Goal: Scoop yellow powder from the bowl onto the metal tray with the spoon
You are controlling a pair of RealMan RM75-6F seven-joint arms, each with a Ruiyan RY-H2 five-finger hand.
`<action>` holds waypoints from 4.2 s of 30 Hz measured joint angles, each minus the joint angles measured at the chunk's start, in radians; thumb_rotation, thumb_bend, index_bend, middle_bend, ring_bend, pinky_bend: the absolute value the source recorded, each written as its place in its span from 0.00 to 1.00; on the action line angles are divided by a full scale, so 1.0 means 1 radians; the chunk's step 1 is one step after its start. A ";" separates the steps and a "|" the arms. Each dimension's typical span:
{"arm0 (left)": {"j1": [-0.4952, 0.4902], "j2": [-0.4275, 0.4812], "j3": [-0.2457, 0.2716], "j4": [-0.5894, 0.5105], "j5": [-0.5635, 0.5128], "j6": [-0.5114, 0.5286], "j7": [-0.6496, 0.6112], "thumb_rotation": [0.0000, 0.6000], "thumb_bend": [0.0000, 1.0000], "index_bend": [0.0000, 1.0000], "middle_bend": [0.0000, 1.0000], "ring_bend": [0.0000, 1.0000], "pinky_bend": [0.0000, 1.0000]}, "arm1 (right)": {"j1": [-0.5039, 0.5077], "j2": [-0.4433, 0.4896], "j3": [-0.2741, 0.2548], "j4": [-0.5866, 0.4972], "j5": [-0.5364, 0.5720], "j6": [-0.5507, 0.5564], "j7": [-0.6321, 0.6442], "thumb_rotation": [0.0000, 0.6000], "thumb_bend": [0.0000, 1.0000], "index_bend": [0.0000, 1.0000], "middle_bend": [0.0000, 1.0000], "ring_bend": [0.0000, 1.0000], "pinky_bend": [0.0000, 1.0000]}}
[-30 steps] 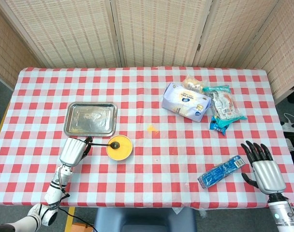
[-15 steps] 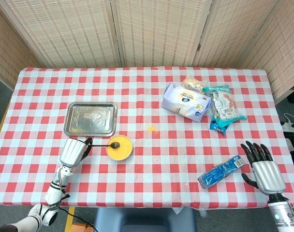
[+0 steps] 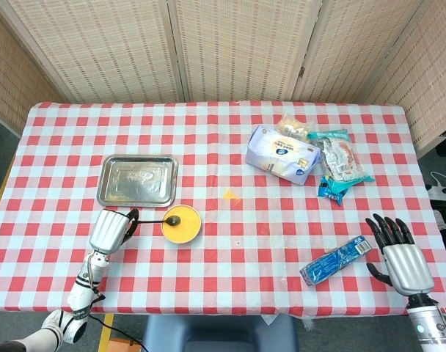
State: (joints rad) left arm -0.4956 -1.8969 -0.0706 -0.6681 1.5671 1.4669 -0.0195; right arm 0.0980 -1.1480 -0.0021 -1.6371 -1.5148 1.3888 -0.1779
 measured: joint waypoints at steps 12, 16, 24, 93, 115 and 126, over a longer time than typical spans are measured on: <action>0.011 0.058 -0.007 -0.126 -0.030 -0.049 -0.030 1.00 0.54 0.91 1.00 1.00 1.00 | -0.001 0.001 -0.001 -0.001 -0.003 0.003 0.000 1.00 0.18 0.00 0.00 0.00 0.00; 0.018 0.093 -0.009 -0.192 -0.044 -0.073 -0.030 1.00 0.54 0.92 1.00 1.00 1.00 | -0.002 0.001 -0.002 -0.002 -0.006 0.005 0.001 1.00 0.18 0.00 0.00 0.00 0.00; 0.026 0.160 -0.010 -0.316 -0.073 -0.133 -0.046 1.00 0.54 0.93 1.00 1.00 1.00 | -0.003 0.002 -0.003 -0.004 -0.010 0.008 0.002 1.00 0.18 0.00 0.00 0.00 0.00; -0.440 0.609 -0.038 -0.921 -0.960 -0.790 0.372 1.00 0.53 0.95 1.00 1.00 1.00 | 0.003 0.030 0.016 0.008 0.039 -0.019 0.064 1.00 0.18 0.00 0.00 0.00 0.00; -0.518 0.618 -0.057 -0.797 -1.074 -0.930 0.220 1.00 0.54 0.95 1.00 1.00 1.00 | 0.004 0.032 0.021 0.011 0.054 -0.023 0.066 1.00 0.18 0.00 0.00 0.00 0.00; -0.497 0.681 -0.042 -0.868 -1.005 -0.932 0.163 1.00 0.53 0.95 1.00 1.00 1.00 | -0.003 0.037 0.013 0.002 0.028 -0.005 0.070 1.00 0.18 0.00 0.00 0.00 0.00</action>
State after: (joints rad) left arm -0.9924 -1.2158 -0.1123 -1.5361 0.5616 0.5353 0.1432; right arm 0.0955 -1.1109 0.0106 -1.6352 -1.4872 1.3833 -0.1079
